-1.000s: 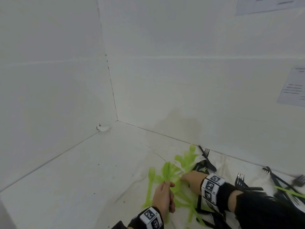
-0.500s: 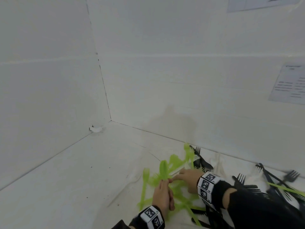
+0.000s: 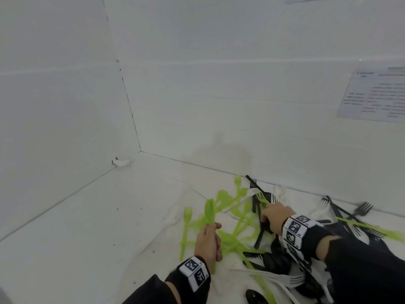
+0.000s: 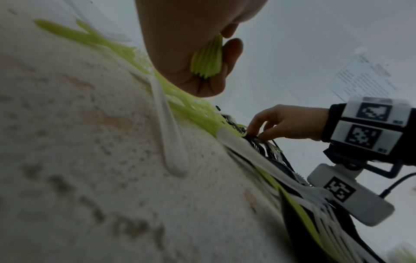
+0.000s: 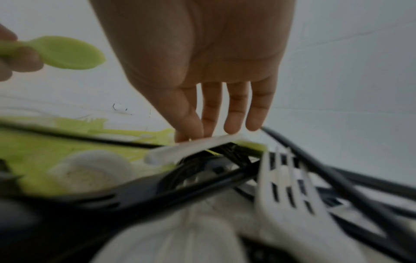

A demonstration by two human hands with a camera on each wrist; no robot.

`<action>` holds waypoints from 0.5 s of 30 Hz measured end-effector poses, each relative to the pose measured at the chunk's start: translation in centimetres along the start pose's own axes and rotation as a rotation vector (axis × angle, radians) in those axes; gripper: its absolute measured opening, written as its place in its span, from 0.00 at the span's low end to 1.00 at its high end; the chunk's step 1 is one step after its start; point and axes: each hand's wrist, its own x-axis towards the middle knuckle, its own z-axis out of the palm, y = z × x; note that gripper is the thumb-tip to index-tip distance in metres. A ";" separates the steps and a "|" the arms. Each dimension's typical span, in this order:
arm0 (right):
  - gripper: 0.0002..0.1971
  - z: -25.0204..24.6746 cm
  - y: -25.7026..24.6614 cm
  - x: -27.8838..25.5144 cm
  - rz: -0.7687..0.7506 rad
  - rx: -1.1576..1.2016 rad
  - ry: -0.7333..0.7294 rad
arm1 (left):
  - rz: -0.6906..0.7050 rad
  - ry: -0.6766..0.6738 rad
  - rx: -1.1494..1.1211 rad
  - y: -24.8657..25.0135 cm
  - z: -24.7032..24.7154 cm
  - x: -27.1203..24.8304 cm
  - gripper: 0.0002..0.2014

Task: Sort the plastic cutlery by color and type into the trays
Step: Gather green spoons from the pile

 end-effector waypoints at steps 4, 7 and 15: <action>0.17 1.8 0.4 -0.7 -0.022 0.151 0.041 | -0.011 -0.032 0.010 -0.5 0.4 -1.0 0.10; 0.28 3.1 0.1 -0.9 -0.096 0.077 0.061 | -0.017 -0.058 0.016 -0.7 0.8 -1.5 0.10; 0.28 4.0 0.4 -2.1 -0.355 0.239 0.084 | -0.008 -0.066 0.049 -0.8 1.8 -1.4 0.10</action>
